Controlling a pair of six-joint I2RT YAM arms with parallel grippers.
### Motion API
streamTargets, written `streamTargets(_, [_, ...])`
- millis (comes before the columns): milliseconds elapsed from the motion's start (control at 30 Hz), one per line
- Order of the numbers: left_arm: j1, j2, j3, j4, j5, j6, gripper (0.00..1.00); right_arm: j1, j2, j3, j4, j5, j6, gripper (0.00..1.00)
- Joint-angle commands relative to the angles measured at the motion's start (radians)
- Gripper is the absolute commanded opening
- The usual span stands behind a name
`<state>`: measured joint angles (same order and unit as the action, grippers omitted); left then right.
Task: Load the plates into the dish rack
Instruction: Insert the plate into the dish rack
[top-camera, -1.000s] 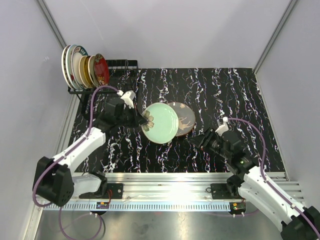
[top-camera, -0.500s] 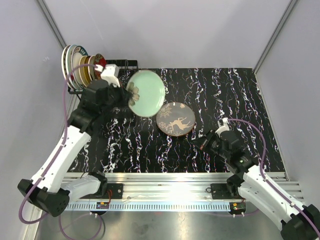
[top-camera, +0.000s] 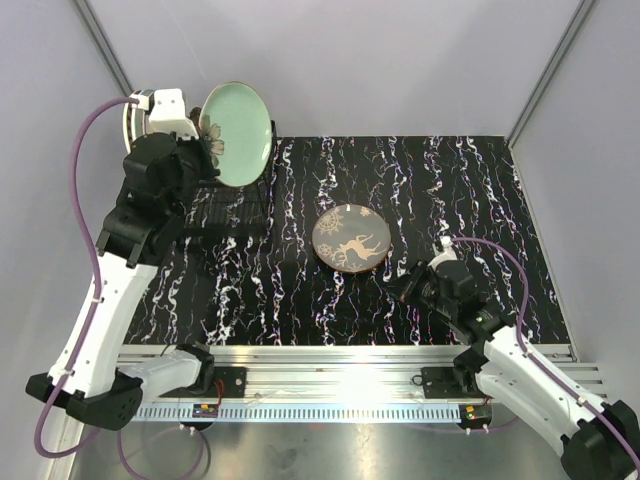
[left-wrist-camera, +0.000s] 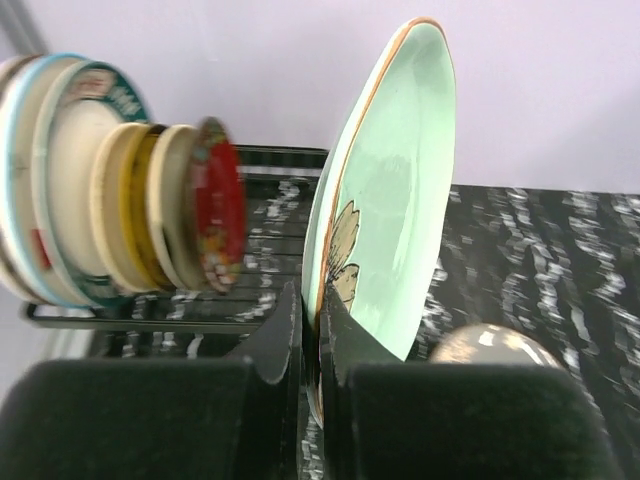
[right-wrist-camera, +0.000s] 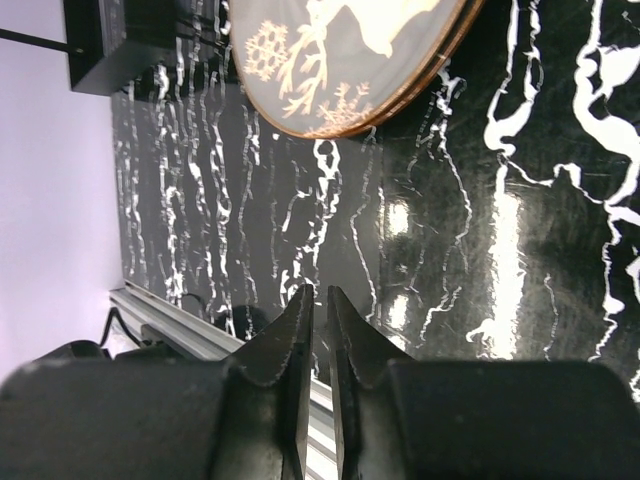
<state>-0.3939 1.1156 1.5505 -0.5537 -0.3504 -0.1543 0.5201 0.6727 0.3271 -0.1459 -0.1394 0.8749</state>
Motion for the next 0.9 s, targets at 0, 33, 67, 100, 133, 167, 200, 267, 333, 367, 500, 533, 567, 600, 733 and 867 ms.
streamTargets(0, [0.035, 0.001, 0.083, 0.17, -0.107, 0.054, 0.0, 0.006, 0.018, 0.023, 0.02, 0.015, -0.025, 0.17])
streamTargets(33, [0.039, 0.007, 0.088, 0.175, -0.12, 0.064, 0.0, 0.004, 0.03, 0.023, 0.026, 0.011, -0.031, 0.17])
streamTargets(67, [0.043, 0.012, 0.092, 0.182, -0.142, 0.074, 0.0, 0.004, 0.036, 0.024, 0.029, 0.009, -0.033, 0.17])
streamTargets(100, [0.05, 0.016, 0.105, 0.195, -0.151, 0.094, 0.0, 0.006, 0.044, 0.03, 0.031, 0.009, -0.037, 0.17])
streamTargets(133, [0.056, 0.027, 0.112, 0.199, -0.157, 0.102, 0.0, 0.004, 0.06, 0.033, 0.035, 0.003, -0.045, 0.17])
streamTargets(167, [0.059, 0.035, 0.128, 0.201, -0.165, 0.107, 0.0, 0.006, 0.07, 0.041, 0.037, 0.001, -0.05, 0.17])
streamTargets(200, [0.067, 0.042, 0.137, 0.201, -0.165, 0.11, 0.0, 0.004, 0.079, 0.046, 0.042, 0.0, -0.054, 0.17])
streamTargets(267, [0.07, 0.062, 0.157, 0.204, -0.168, 0.116, 0.0, 0.004, 0.111, 0.061, 0.054, -0.005, -0.071, 0.17])
streamTargets(333, [0.073, 0.081, 0.168, 0.216, -0.18, 0.131, 0.0, 0.004, 0.149, 0.073, 0.065, -0.011, -0.085, 0.17])
streamTargets(367, [0.073, 0.087, 0.177, 0.225, -0.194, 0.146, 0.0, 0.006, 0.162, 0.085, 0.068, -0.014, -0.089, 0.17])
streamTargets(500, [0.073, 0.134, 0.203, 0.251, -0.255, 0.22, 0.0, 0.003, 0.249, 0.127, 0.097, -0.028, -0.119, 0.17])
streamTargets(533, [0.073, 0.135, 0.203, 0.252, -0.256, 0.22, 0.0, 0.003, 0.249, 0.127, 0.097, -0.031, -0.123, 0.17])
streamTargets(567, [0.073, 0.145, 0.204, 0.25, -0.262, 0.228, 0.0, 0.003, 0.266, 0.128, 0.109, -0.034, -0.125, 0.18])
streamTargets(600, [0.073, 0.153, 0.215, 0.245, -0.274, 0.237, 0.0, 0.003, 0.271, 0.133, 0.117, -0.035, -0.128, 0.17])
streamTargets(733, [0.073, 0.185, 0.235, 0.248, -0.295, 0.274, 0.0, 0.001, 0.309, 0.148, 0.137, -0.057, -0.139, 0.18])
streamTargets(867, [0.073, 0.204, 0.246, 0.268, -0.314, 0.315, 0.0, 0.001, 0.346, 0.165, 0.138, -0.071, -0.154, 0.17])
